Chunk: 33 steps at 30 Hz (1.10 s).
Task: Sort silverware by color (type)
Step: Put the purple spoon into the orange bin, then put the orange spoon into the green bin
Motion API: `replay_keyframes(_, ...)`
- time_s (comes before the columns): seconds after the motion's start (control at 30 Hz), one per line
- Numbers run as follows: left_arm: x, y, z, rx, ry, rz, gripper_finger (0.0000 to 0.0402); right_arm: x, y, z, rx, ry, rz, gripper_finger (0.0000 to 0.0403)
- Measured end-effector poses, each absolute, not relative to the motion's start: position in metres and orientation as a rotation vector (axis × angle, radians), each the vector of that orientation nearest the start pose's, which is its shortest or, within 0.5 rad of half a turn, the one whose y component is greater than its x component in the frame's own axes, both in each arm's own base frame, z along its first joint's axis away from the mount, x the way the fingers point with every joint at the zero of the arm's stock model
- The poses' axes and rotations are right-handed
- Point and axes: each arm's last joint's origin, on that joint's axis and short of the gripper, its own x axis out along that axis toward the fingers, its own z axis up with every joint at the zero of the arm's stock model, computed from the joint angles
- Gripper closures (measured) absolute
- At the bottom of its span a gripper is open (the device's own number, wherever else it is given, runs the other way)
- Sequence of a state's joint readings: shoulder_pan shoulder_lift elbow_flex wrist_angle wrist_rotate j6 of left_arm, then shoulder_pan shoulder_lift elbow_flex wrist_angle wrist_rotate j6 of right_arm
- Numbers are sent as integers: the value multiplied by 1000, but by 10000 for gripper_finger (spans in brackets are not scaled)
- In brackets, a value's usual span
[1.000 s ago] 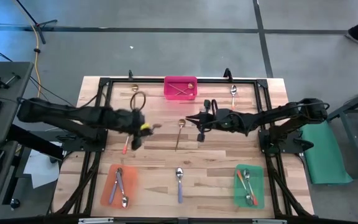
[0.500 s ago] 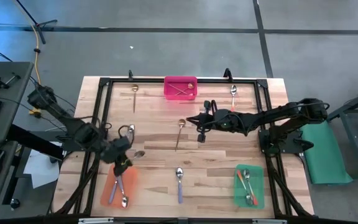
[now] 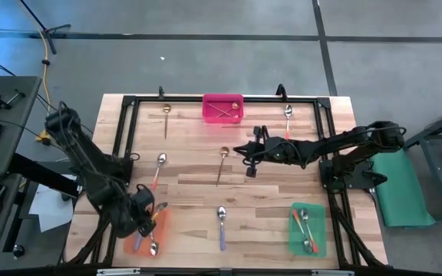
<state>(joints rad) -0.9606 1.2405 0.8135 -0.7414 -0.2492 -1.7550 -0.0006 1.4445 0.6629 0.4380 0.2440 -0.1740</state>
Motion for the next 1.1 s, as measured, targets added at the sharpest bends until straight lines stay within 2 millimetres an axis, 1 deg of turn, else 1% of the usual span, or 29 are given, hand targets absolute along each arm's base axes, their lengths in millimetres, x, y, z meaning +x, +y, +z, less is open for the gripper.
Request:
replay_keyframes(0.2, 130, -191, 202, -907, 1149, 433, 378, 293, -7, 203, -219, 344, -211, 403)
replay_keyframes(0.33, 129, -196, 191, -912, 1157, 473, 378, 293, -7, 205, -219, 330, -213, 403)
replay_keyframes(0.47, 126, -197, 175, -969, 1151, 471, 378, 293, -7, 205, -219, 326, -213, 403)
replay_keyframes(0.57, 121, -193, 164, -977, 1160, 501, 378, 293, -7, 205, -219, 326, -213, 403)
replay_keyframes(0.73, 120, -190, 160, -975, 1160, 525, 378, 293, -7, 205, -219, 326, -213, 403)
replay_keyframes(0.8, 120, -190, 160, -979, 1160, 522, 361, 293, -7, 205, -219, 326, -213, 403)
replay_keyframes(0.97, 119, -191, 162, -951, 1197, 492, 286, 293, -7, 205, -219, 326, -213, 403)
replay_keyframes(1.03, 121, -193, 165, -925, 1213, 450, 264, 293, -7, 205, -219, 326, -213, 403)
replay_keyframes(1.1, 122, -195, 171, -873, 1229, 386, 250, 293, -7, 205, -219, 326, -213, 403)
